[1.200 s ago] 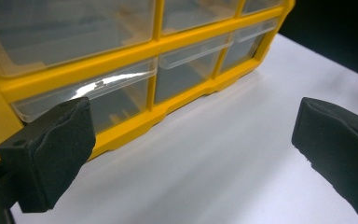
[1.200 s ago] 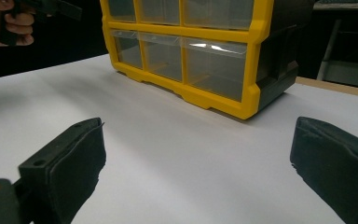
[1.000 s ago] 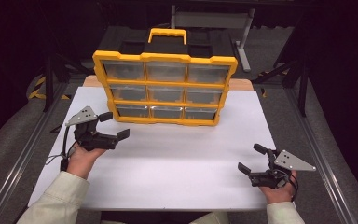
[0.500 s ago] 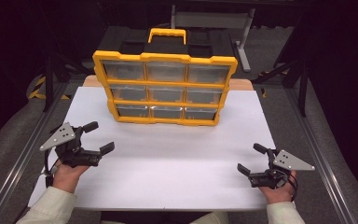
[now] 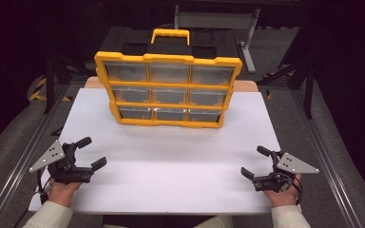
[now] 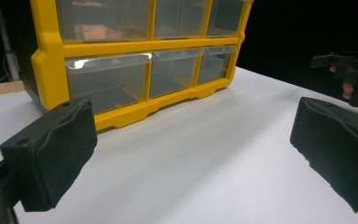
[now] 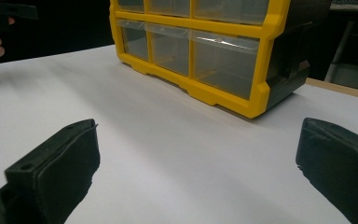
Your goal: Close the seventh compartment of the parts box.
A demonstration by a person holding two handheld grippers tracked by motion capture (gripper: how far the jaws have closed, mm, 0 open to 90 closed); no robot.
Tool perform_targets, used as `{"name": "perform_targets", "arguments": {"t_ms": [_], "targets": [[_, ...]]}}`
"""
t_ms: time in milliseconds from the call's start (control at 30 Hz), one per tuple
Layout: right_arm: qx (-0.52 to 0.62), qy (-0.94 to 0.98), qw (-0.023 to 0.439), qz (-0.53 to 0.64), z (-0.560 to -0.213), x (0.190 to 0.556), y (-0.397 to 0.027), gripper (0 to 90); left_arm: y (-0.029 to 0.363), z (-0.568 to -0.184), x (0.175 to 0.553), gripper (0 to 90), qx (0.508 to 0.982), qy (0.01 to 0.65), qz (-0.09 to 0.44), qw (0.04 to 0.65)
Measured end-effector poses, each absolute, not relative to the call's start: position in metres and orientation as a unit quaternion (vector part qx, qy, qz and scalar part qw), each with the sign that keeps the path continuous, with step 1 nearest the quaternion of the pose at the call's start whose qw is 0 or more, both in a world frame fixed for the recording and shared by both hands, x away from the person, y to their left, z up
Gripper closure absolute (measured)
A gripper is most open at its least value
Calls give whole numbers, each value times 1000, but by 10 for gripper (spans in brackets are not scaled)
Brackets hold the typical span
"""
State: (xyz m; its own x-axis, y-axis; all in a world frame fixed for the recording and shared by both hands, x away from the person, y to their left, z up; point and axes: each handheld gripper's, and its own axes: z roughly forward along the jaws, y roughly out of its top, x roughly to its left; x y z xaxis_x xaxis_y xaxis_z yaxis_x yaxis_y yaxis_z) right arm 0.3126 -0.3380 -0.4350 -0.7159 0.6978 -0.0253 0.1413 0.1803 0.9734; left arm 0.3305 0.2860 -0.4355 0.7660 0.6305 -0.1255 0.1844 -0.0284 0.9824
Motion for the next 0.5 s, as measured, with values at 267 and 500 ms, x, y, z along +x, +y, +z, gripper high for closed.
{"name": "perform_targets", "arguments": {"t_ms": [267, 500], "targets": [[292, 729, 238, 571, -438, 314, -339, 2, 295, -451, 325, 23, 695, 306, 201, 619], [288, 731, 239, 571, -438, 314, -339, 2, 294, -451, 324, 22, 694, 305, 204, 620]]}}
